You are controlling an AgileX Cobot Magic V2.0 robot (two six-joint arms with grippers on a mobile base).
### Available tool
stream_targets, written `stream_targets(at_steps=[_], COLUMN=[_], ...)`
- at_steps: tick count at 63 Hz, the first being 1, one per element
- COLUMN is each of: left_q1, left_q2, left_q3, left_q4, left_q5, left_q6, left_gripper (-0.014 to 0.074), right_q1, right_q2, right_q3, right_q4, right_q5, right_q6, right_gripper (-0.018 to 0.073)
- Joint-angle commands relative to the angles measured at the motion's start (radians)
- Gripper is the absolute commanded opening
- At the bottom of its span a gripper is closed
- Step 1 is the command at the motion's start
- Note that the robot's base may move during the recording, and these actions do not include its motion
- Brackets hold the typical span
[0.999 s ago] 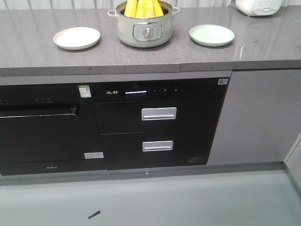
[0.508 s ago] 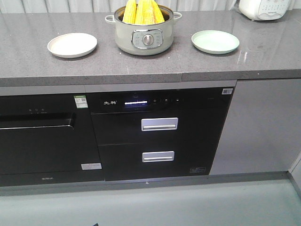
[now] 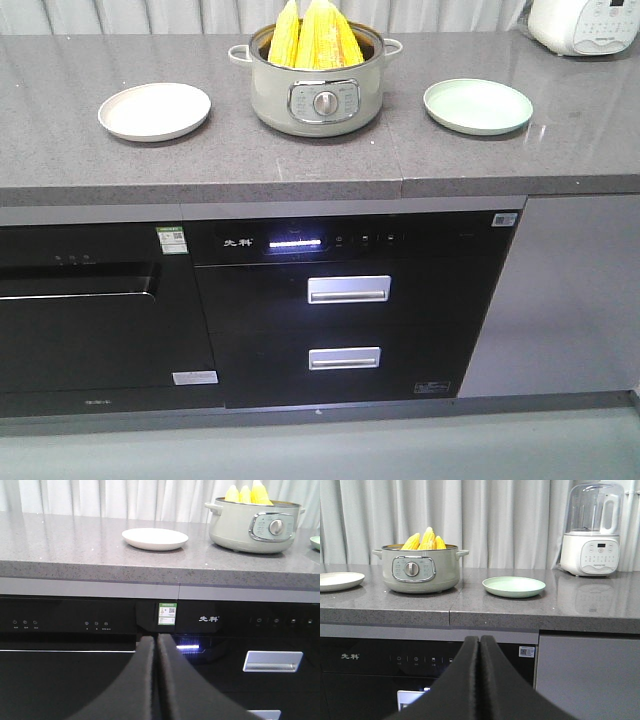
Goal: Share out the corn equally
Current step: 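Drive closer and align the base facing the pot and plates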
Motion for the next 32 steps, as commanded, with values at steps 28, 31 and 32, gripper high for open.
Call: stream_targets(at_steps=[28,31,32], left_q1=[0.0,0.0,0.0], left_q2=[-0.014,-0.014,-0.014], left_q3=[-0.023,-0.023,-0.023], left_q4=[-0.008,-0.008,-0.008], left_q5=[-0.071,-0.071,-0.071], left_q6=[-0.003,-0.003,-0.003], left_gripper=[-0.0006,-0.0006,-0.0006], right_q1=[-0.008,-0.008,-0.008], right_q2=[-0.008,-0.008,-0.008], right_q3=[0.019,0.019,0.019], right_q4=[-0.008,-0.008,-0.008], right_q5=[-0.082,-0.082,-0.082], right_q6=[-0.007,-0.007,-0.007], right_gripper=[-0.0005,-0.0005,-0.0005])
